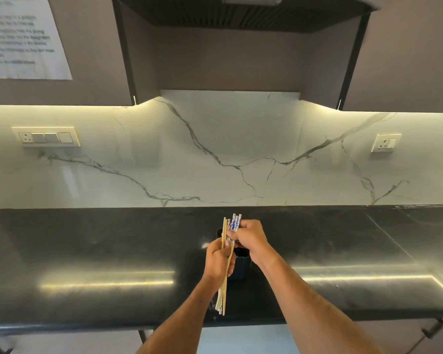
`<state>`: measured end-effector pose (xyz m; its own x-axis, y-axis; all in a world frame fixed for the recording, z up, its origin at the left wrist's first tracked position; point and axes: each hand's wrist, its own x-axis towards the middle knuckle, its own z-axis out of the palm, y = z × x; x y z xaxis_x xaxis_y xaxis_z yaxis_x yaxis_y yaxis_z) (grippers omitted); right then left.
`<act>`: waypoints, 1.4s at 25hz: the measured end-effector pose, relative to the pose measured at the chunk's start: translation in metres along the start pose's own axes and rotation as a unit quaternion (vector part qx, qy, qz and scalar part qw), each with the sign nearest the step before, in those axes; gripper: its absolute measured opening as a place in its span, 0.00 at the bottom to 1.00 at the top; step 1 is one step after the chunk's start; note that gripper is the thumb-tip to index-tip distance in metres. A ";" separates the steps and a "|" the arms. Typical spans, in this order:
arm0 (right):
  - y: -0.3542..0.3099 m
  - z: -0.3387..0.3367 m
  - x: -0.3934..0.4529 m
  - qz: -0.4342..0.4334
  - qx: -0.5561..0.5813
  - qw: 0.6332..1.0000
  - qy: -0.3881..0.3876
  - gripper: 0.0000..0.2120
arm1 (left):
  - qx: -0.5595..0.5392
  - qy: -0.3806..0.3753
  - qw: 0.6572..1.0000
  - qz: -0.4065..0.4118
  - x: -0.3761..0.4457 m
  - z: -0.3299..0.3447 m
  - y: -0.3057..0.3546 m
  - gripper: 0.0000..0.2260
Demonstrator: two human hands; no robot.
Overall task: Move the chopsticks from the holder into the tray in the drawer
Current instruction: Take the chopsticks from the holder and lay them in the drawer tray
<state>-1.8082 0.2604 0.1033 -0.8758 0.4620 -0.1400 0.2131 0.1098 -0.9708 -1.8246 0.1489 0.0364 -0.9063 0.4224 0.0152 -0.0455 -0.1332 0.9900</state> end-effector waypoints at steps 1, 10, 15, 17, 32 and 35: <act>0.002 0.001 0.000 0.001 -0.004 1.000 0.006 0.07 | -0.001 -0.005 1.000 -0.005 -0.002 0.000 0.001 0.14; 0.001 -0.007 -0.007 0.014 0.001 0.999 -0.036 0.09 | 0.022 -0.047 0.999 -0.007 -0.002 -0.006 -0.004 0.17; -0.014 -0.021 -0.001 -0.081 -0.082 0.990 -0.082 0.11 | 0.041 -0.067 0.997 -0.009 0.000 -0.014 -0.001 0.15; -0.023 -0.025 0.001 -0.105 -0.127 0.981 -0.104 0.10 | 0.043 -0.083 0.995 -0.016 -0.001 -0.018 0.001 0.15; -0.057 -0.019 0.002 -0.160 -0.220 0.954 -0.125 0.05 | 0.040 -0.108 0.993 -0.012 -0.005 -0.034 0.008 0.15; -0.063 -0.019 0.002 -0.171 -0.262 0.942 -0.126 0.05 | 0.045 -0.106 0.993 -0.008 -0.005 -0.034 0.007 0.15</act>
<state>-1.8153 0.2715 0.1676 -0.9928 0.1051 0.0579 0.0266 0.6634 -0.7478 -1.8345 0.1155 0.0386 -0.7971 0.6035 0.0194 -0.0118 -0.0477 0.9988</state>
